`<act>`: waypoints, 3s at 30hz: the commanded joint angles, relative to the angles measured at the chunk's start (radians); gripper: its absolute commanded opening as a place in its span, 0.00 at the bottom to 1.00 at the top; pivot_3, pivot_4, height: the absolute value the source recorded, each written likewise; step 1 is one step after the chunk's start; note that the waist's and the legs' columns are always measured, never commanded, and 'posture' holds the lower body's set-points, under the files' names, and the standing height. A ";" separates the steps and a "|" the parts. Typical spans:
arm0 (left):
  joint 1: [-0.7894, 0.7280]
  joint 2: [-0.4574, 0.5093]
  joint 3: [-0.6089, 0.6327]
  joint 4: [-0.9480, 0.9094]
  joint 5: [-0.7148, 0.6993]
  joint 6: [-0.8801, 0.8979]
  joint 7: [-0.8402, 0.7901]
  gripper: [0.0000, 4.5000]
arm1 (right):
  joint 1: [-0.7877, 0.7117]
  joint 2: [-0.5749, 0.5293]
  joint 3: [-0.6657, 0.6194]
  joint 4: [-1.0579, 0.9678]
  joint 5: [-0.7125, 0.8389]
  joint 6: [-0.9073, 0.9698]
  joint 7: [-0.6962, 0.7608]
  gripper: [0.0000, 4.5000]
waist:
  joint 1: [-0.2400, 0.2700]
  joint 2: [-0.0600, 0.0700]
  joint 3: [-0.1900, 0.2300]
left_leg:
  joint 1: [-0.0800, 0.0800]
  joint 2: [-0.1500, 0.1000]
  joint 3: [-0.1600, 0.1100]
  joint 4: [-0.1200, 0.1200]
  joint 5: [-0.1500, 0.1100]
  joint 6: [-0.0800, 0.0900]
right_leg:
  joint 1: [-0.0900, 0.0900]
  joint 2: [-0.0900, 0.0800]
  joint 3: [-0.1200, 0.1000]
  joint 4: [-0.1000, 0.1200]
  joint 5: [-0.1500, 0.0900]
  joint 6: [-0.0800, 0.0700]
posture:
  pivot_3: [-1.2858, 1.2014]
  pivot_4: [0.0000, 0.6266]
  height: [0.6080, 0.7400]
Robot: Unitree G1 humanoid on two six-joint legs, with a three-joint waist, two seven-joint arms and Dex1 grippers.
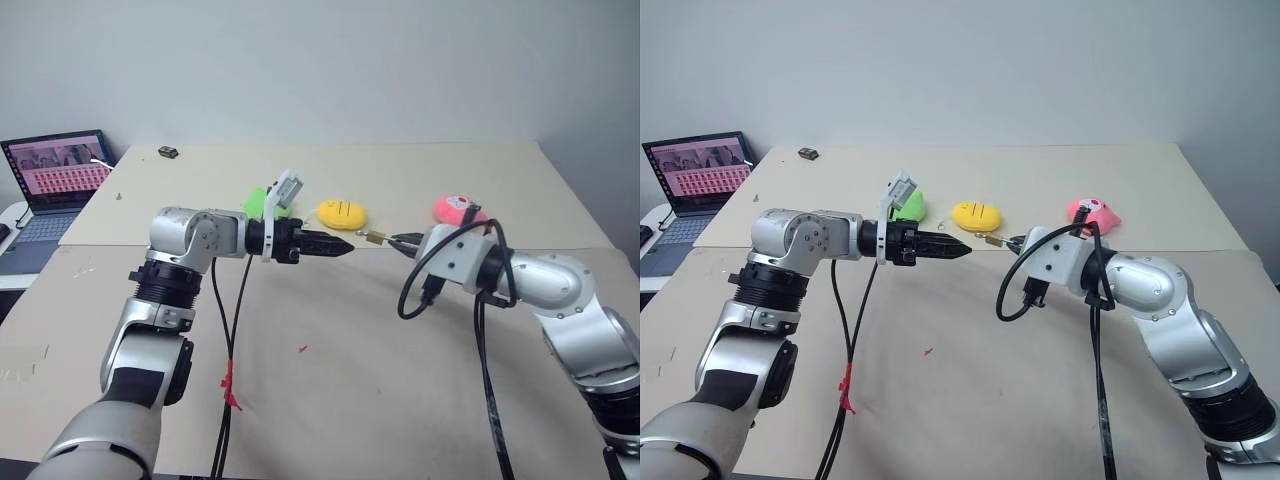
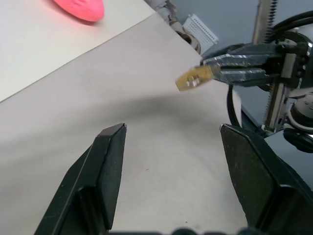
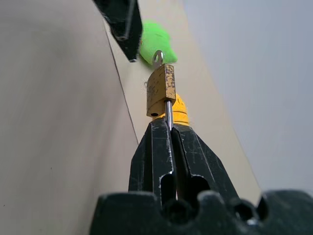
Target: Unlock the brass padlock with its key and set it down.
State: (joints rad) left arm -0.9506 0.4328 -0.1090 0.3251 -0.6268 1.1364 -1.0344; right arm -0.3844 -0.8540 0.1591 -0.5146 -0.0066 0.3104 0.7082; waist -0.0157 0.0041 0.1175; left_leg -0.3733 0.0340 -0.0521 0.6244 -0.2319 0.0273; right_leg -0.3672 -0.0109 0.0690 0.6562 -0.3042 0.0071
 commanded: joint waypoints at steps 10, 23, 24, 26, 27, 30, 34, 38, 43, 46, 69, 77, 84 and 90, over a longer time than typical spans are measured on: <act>0.013 0.037 0.034 -0.079 -0.027 0.027 -0.007 0.72 | 0.060 0.041 0.016 0.061 -0.475 -0.429 -0.315 0.00 | 0.001 0.000 0.000 | 0.002 0.000 0.000 0.000 0.000 0.000 | -0.001 0.000 0.000 -0.001 -0.003 0.005 | 0.52 0.24 0.39; 0.019 0.008 0.040 -0.133 -0.070 0.083 0.016 0.72 | 0.060 0.117 -0.020 0.096 -0.499 -0.454 -0.300 0.00 | 0.000 -0.001 0.000 | 0.000 0.000 0.000 0.001 0.004 -0.007 | 0.000 0.000 0.001 0.004 -0.002 0.004 | 0.52 0.24 0.39; 0.017 0.006 0.040 -0.133 -0.073 0.085 0.016 0.72 | 0.064 0.121 -0.021 0.095 -0.492 -0.453 -0.297 0.00 | -0.001 -0.001 0.000 | 0.000 0.000 0.000 0.001 0.004 -0.006 | 0.000 0.001 0.001 0.005 -0.002 0.004 | 0.52 0.24 0.39; 0.014 0.003 0.041 -0.134 -0.075 0.087 0.016 0.72 | 0.071 0.134 -0.024 0.087 -0.474 -0.450 -0.291 0.00 | -0.003 -0.001 0.000 | 0.000 0.000 0.000 0.001 0.004 -0.006 | 0.000 0.001 0.001 0.005 -0.002 0.004 | 0.52 0.24 0.39; 0.014 0.003 0.040 -0.134 -0.075 0.088 0.016 0.72 | 0.074 0.139 -0.026 0.082 -0.468 -0.449 -0.288 0.00 | -0.003 0.000 0.000 | -0.002 0.000 0.000 0.001 0.004 -0.006 | 0.000 0.001 0.001 0.006 -0.002 0.003 | 0.52 0.24 0.39; 0.011 0.003 0.034 -0.129 -0.073 0.083 0.011 0.72 | 0.085 0.146 -0.026 0.077 -0.462 -0.450 -0.275 0.00 | -0.003 0.000 0.000 | -0.003 0.000 0.000 0.001 0.004 -0.007 | 0.000 0.001 0.001 0.006 -0.001 0.002 | 0.52 0.24 0.39; 0.004 0.003 0.031 -0.121 -0.075 0.081 0.008 0.72 | 0.108 0.147 -0.026 0.073 -0.486 -0.467 -0.283 0.00 | 0.000 0.001 0.000 | -0.002 0.000 0.000 0.002 0.004 -0.007 | 0.000 0.001 0.001 0.006 -0.001 0.002 | 0.52 0.24 0.39; -0.002 0.016 0.031 -0.115 -0.073 0.076 -0.003 0.72 | 0.144 0.142 -0.020 0.066 -0.482 -0.487 -0.273 0.00 | -0.001 0.000 0.000 | -0.002 0.000 0.000 0.001 0.004 -0.007 | 0.000 0.001 0.001 0.006 -0.001 0.002 | 0.52 0.24 0.39; -0.021 0.045 0.033 -0.075 -0.050 0.043 -0.019 0.72 | 0.169 0.142 -0.029 0.030 -0.455 -0.490 -0.240 0.00 | -0.004 0.000 0.000 | -0.002 0.000 0.000 0.001 0.004 -0.006 | 0.000 0.001 0.001 0.006 -0.002 0.004 | 0.52 0.24 0.39; -0.023 0.077 0.032 -0.060 -0.049 0.037 -0.048 0.83 | 0.186 0.139 -0.042 0.008 -0.443 -0.488 -0.219 0.00 | -0.005 0.000 0.000 | -0.002 0.000 0.000 0.001 0.004 -0.006 | 0.000 0.001 0.001 0.006 -0.002 0.004 | 0.52 0.24 0.39; 0.103 0.440 -0.013 -0.206 0.096 -0.413 -0.507 0.98 | 0.280 0.081 -0.001 0.014 -0.151 -0.391 0.112 0.00 | 0.000 0.003 -0.002 | 0.000 0.001 0.000 0.002 0.002 -0.004 | 0.001 0.002 0.001 0.002 -0.005 0.002 | 0.52 0.24 0.39; 0.158 0.446 0.003 -0.312 0.057 -0.330 -0.465 0.98 | 0.391 0.078 0.050 -0.056 0.038 -0.166 0.224 0.00 | -0.004 0.002 -0.002 | 0.001 0.003 -0.001 0.002 -0.004 0.007 | 0.004 0.005 0.000 0.006 -0.005 0.001 | 0.52 0.24 0.39; 0.155 0.458 0.009 -0.342 0.045 -0.299 -0.455 0.98 | 0.395 0.136 0.098 0.036 -0.033 -0.194 0.164 0.00 | -0.002 -0.001 0.000 | 0.006 0.003 0.000 0.002 -0.004 0.006 | 0.008 0.004 0.000 0.001 -0.006 0.003 | 0.52 0.24 0.39; 0.159 0.471 0.016 -0.377 0.033 -0.280 -0.444 0.98 | 0.368 0.153 0.147 0.170 -0.097 -0.282 0.145 0.00 | -0.004 0.000 -0.001 | 0.005 0.003 0.000 0.002 -0.003 0.007 | 0.008 0.004 0.000 0.001 -0.006 0.003 | 0.52 0.24 0.39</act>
State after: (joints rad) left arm -0.7816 0.8840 -0.1332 -0.0244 -0.5768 0.8546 -1.4812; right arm 0.0037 -0.7098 0.2979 -0.3660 -0.0847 0.0711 0.8628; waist -0.0193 0.0039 0.1170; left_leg -0.3680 0.0367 -0.0517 0.6265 -0.2352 0.0341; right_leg -0.3591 -0.0072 0.0691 0.6569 -0.3104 0.0098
